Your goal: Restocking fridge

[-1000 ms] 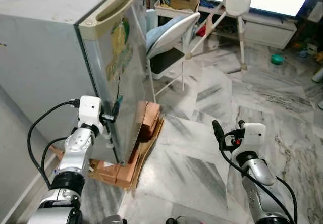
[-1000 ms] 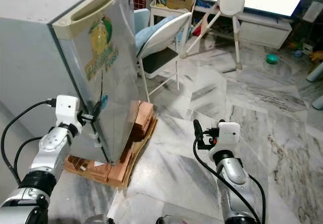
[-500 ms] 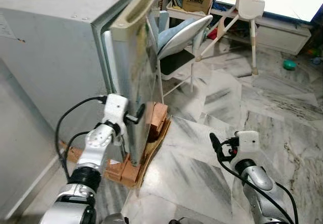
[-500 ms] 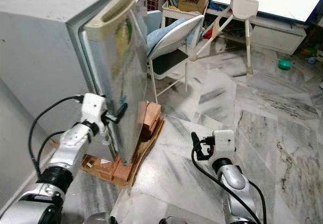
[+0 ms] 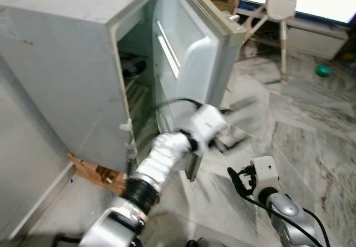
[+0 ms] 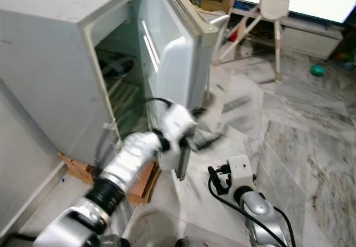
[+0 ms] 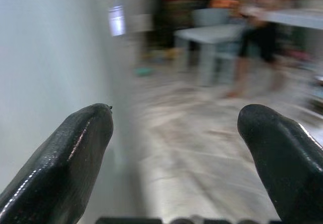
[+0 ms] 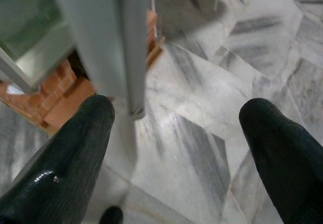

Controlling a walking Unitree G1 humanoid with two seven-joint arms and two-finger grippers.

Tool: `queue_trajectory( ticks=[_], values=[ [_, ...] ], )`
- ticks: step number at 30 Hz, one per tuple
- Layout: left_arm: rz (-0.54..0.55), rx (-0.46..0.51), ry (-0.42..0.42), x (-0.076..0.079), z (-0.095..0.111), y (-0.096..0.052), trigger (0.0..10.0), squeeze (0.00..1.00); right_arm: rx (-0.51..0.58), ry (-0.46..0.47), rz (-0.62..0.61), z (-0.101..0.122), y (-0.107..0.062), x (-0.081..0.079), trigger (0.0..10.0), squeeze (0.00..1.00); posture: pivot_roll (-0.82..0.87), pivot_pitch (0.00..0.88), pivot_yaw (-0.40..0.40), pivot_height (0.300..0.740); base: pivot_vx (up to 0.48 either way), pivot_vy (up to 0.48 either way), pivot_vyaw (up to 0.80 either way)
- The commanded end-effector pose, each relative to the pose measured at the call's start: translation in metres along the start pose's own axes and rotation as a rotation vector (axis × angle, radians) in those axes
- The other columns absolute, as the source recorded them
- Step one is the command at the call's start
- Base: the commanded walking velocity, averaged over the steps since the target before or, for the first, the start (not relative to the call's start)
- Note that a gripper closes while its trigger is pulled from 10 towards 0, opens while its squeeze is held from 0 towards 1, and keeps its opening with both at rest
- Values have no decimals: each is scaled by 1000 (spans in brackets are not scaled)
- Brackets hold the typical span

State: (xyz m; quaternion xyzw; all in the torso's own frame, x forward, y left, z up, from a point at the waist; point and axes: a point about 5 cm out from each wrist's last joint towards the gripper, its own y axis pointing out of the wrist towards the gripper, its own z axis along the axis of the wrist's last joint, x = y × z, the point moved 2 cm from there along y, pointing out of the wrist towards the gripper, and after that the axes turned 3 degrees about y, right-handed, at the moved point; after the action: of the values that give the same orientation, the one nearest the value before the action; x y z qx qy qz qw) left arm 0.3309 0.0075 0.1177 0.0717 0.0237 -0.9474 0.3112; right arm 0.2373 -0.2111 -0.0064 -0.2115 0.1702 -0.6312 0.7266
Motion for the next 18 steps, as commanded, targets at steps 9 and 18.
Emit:
queue_trajectory(
  ticks=[9,18],
  values=[
    [311,-66,-36,-51,-27,-66,10000,0,133,55,-22,32,6,2,10000,0,-16,0,-72,740,27,-46,0],
    [365,-113,12,-44,-36,-100,10000,0,166,79,61,42,8,-15,10000,0,28,0,-73,740,149,-406,0]
  ],
)
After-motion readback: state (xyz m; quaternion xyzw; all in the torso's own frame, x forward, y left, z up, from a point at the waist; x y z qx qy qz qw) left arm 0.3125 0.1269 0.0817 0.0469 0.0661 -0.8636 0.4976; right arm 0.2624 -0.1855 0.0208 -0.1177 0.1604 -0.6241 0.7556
